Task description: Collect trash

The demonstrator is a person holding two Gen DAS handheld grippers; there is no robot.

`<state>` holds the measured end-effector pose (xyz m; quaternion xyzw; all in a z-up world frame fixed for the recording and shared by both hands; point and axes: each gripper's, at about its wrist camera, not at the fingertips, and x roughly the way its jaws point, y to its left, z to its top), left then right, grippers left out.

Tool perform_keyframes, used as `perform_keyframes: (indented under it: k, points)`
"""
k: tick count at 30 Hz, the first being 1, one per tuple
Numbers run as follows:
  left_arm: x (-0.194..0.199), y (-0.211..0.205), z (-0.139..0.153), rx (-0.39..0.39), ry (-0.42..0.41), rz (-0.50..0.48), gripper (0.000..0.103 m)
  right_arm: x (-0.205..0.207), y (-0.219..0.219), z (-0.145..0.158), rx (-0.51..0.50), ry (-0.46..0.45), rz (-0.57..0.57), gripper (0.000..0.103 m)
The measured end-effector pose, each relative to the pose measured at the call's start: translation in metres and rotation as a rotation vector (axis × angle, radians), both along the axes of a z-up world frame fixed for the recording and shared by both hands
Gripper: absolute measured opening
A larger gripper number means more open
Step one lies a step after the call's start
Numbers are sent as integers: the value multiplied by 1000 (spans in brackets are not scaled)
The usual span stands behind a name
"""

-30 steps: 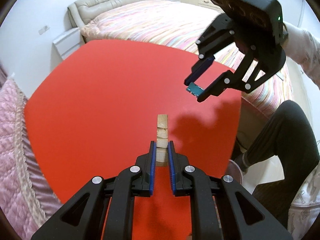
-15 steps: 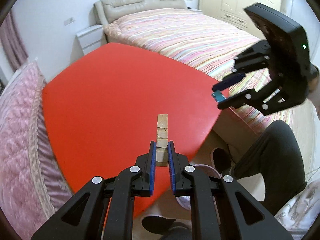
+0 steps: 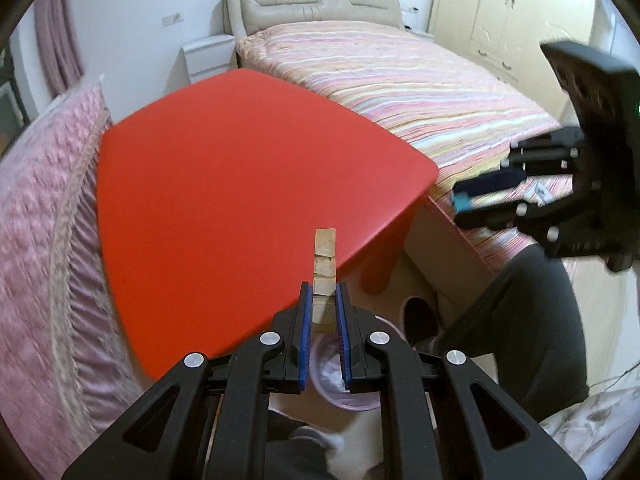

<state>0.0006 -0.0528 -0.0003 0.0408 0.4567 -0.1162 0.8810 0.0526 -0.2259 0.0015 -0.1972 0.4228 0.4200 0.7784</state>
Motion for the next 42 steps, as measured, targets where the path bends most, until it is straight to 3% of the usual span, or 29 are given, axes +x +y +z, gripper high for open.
perform_keyframes:
  k: [12,28,29,30,31,33,36,42]
  points:
    - [-40,-20,-39,-9,40,13,12,-39,-13,-30,37,61,-59,27]
    - [-42,-29,-43,-35,56,-19,14,-40,-14,-36,67,112,-40,28]
    - [-42,-29,-43,-39,56,-20,15,-39,-14,-37,69,116,-43,38]
    - [-40,-29,-44,-46,60,-19,26,-39,-14,-38,70,114,-48,65]
    - [-40,-28,-44,-51,61,-15,57,-39,-15,-37,80,106,-53,76]
    - [-39,-26,-44,-66,43,2,88,-38,-16,-37,90,104,-60,88]
    - [-37,-20,-45,-47,41,45,92,-35,-19,-39,89,110,-88,95]
    - [-38,-12,-45,-53,44,69,95,-34,-18,-45,74,119,-107,100]
